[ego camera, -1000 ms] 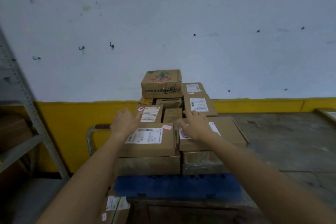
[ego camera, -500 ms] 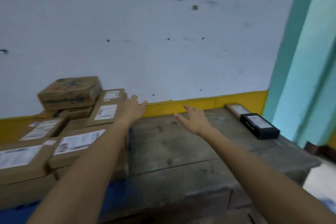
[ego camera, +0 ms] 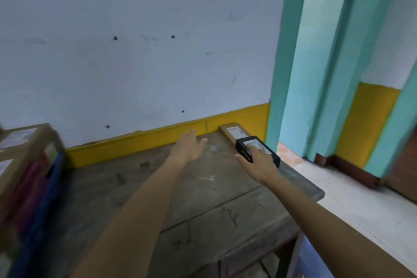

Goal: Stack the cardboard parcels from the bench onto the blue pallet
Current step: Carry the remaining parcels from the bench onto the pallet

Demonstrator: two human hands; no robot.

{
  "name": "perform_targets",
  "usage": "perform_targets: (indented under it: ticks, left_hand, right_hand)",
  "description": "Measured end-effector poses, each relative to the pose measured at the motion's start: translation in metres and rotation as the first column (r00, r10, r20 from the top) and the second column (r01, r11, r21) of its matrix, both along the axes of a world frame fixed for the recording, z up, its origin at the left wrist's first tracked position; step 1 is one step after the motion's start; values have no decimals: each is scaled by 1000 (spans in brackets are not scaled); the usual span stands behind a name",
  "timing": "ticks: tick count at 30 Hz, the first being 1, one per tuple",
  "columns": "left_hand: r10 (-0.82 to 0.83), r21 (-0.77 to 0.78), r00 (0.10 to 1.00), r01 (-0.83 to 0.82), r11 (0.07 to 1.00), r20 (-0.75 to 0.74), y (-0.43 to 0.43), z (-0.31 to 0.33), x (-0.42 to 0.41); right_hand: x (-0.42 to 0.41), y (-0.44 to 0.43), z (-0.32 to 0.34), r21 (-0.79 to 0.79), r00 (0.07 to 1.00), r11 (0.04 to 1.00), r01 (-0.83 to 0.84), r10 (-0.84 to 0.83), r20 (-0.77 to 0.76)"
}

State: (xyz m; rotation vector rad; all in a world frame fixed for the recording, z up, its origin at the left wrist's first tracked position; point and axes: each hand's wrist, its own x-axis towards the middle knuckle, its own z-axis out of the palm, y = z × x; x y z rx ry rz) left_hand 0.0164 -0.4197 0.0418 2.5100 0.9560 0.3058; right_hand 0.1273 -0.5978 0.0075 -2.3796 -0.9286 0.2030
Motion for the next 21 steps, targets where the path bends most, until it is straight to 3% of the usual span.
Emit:
perform_targets:
  ticks: [8,14,21]
  left_hand:
    - [-95,-98,995,94,991,-8,41,-52,137]
    - [-169,-211,983,151,966,-73,66,-107,248]
    - [-282,-294,948,230,928,-149,87,-160,324]
  right_hand:
    - [120,10,-49,-58,986,985,161,-164,-43]
    - [204,29,-104,-99,902,942,321,-336,-272]
    - [255,54,-154,-80,821,916,392,-388,-420]
